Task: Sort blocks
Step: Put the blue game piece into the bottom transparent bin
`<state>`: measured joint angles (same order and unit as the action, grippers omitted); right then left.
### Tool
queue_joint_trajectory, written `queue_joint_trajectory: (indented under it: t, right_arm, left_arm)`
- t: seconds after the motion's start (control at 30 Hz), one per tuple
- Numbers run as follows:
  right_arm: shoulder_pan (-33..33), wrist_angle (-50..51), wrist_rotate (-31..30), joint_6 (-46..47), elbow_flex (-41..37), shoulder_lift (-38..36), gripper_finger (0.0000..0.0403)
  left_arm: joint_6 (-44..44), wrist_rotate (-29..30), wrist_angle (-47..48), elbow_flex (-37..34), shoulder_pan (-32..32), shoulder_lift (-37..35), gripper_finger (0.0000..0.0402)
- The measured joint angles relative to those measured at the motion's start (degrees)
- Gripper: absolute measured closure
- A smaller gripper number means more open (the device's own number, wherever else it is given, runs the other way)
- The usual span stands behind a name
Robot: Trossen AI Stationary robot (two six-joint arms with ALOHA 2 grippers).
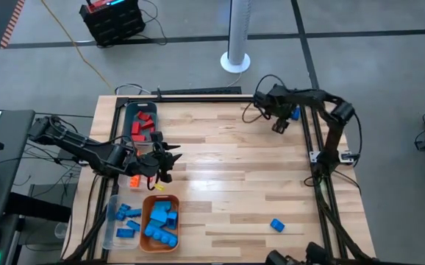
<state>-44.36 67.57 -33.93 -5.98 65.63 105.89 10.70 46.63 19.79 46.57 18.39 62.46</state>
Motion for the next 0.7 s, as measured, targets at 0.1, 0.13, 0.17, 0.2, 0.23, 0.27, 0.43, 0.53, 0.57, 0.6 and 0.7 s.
queue_joint_trajectory:
  t: [0.1, 0.13, 0.17, 0.2, 0.23, 0.27, 0.43, 0.53, 0.57, 0.6, 0.7]
  right_arm:
    - [0.18, 2.32, -3.42, -2.76, 0.02, 4.23, 0.0133]
    - [0.11, 4.0, -5.2, -2.93, 0.11, 5.46, 0.0133]
    - [-0.11, 6.29, -6.7, -2.83, 0.32, 6.63, 0.0133]
    - [-0.38, 8.71, -7.88, -2.09, 0.52, 7.74, 0.0133]
    - [-0.72, 10.54, -8.51, -1.33, 0.71, 8.54, 0.0133]
    - [-1.25, 11.36, -8.9, -0.84, 0.76, 9.13, 0.0133]
    - [-3.96, 8.63, -9.82, -3.24, 0.74, 9.7, 0.0134]
    - [-4.76, 6.63, -10.12, -7.67, 0.74, 9.64, 0.014]
    - [-4.83, 6.05, -10.11, -9.15, 0.74, 9.63, 0.0143]
    - [-4.83, 4.96, -10.12, -10.7, 0.74, 9.63, 0.0146]
    - [-4.26, 2.25, -10.08, -14.35, 0.74, 9.63, 0.0156]
  left_arm:
    - [-0.15, 0.0, 0.17, 0.02, 0.0, 0.0, 0.0263]
    - [-0.24, 0.0, 0.21, 0.02, 0.0, 0.0, 0.0263]
    - [-0.24, 0.0, 0.22, 0.02, 0.0, 0.0, 0.0263]
    - [-0.24, 0.0, 0.24, 0.02, 0.0, 0.0, 0.0263]
    - [-0.24, 0.0, 0.24, 0.02, -0.01, 0.0, 0.0263]
    - [-0.22, 0.0, 0.2, 0.02, -0.01, 0.0, 0.0263]
    - [0.18, 0.01, 0.01, 0.04, -0.15, 0.0, 0.0262]
    - [-0.26, 0.0, 0.44, 0.04, -0.15, 0.0, 0.0262]
    - [-0.26, 0.0, 0.42, 0.04, -0.15, 0.0, 0.0262]
    - [-0.26, 0.0, 0.42, 0.04, -0.15, 0.0, 0.0262]
    - [-0.22, 0.0, 0.46, 0.04, -0.15, 0.0, 0.0262]
